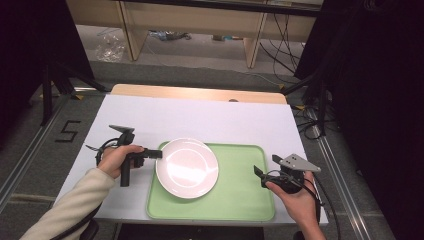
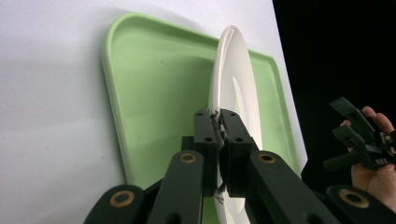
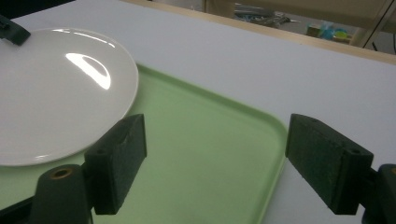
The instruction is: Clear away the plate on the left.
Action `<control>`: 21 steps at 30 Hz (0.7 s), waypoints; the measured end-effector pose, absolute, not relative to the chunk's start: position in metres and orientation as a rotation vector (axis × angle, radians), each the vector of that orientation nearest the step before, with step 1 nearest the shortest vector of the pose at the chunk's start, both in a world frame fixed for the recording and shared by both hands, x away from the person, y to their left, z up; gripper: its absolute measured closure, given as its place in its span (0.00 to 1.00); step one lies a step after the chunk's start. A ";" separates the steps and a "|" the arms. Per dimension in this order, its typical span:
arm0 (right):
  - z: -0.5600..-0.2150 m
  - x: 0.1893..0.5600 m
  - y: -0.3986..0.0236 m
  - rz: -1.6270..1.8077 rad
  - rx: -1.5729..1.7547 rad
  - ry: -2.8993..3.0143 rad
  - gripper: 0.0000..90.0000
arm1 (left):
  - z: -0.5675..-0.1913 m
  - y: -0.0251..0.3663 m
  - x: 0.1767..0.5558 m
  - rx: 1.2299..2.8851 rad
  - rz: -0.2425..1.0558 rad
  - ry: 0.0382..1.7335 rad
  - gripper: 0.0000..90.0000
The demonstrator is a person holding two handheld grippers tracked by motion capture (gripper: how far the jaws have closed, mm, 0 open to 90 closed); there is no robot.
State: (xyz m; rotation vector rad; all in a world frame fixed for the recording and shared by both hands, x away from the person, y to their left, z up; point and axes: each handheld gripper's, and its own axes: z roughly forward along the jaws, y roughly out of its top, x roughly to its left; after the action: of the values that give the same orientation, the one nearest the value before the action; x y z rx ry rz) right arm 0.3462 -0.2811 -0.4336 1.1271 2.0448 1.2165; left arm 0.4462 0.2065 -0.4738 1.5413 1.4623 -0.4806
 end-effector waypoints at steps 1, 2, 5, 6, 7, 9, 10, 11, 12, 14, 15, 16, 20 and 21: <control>-0.434 0.346 -0.281 1.217 1.128 2.045 0.24 | -0.474 0.207 0.446 1.547 -0.473 1.468 0.96; -0.434 0.346 -0.281 1.217 1.126 2.043 0.24 | -0.474 0.207 0.446 1.556 -0.464 1.471 0.96; -0.433 0.346 -0.281 1.220 1.135 2.048 0.24 | -0.474 0.207 0.446 1.579 -0.450 1.472 0.96; -0.433 0.346 -0.281 1.220 1.134 2.049 0.24 | -0.474 0.207 0.446 1.589 -0.441 1.469 0.96; -0.433 0.346 -0.281 1.220 1.135 2.050 0.24 | -0.475 0.206 0.446 1.596 -0.426 1.470 0.96; -0.433 0.346 -0.281 1.219 1.134 2.051 0.24 | -0.475 0.206 0.446 1.627 -0.408 1.468 0.96; -0.433 0.346 -0.281 1.219 1.134 2.051 0.24 | -0.476 0.206 0.446 1.626 -0.409 1.472 0.96; -0.433 0.346 -0.281 1.218 1.134 2.052 0.24 | -0.476 0.206 0.446 1.629 -0.406 1.471 0.96; -0.433 0.346 -0.281 1.218 1.132 2.052 0.24 | -0.475 0.203 0.445 1.598 -0.421 1.506 0.95; -0.434 0.346 -0.281 1.218 1.132 2.052 0.23 | -0.474 0.204 0.445 1.626 -0.413 1.503 0.95; -0.434 0.346 -0.281 1.218 1.133 2.053 0.23 | -0.475 0.203 0.445 1.626 -0.405 1.498 0.95; -0.434 0.346 -0.281 1.217 1.132 2.053 0.23 | -0.475 0.203 0.445 1.634 -0.397 1.502 0.95; -0.434 0.346 -0.281 1.218 1.132 2.053 0.23 | -0.477 0.202 0.445 1.649 -0.381 1.503 0.94; -0.434 0.346 -0.281 1.216 1.123 2.049 0.23 | -0.477 0.201 0.445 1.660 -0.372 1.503 0.94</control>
State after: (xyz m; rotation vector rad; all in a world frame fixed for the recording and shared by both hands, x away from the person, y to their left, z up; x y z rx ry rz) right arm 0.3463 -0.2808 -0.4337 1.1225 2.0492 1.2160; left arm 0.4449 0.2014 -0.4768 1.6603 1.5026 -0.3723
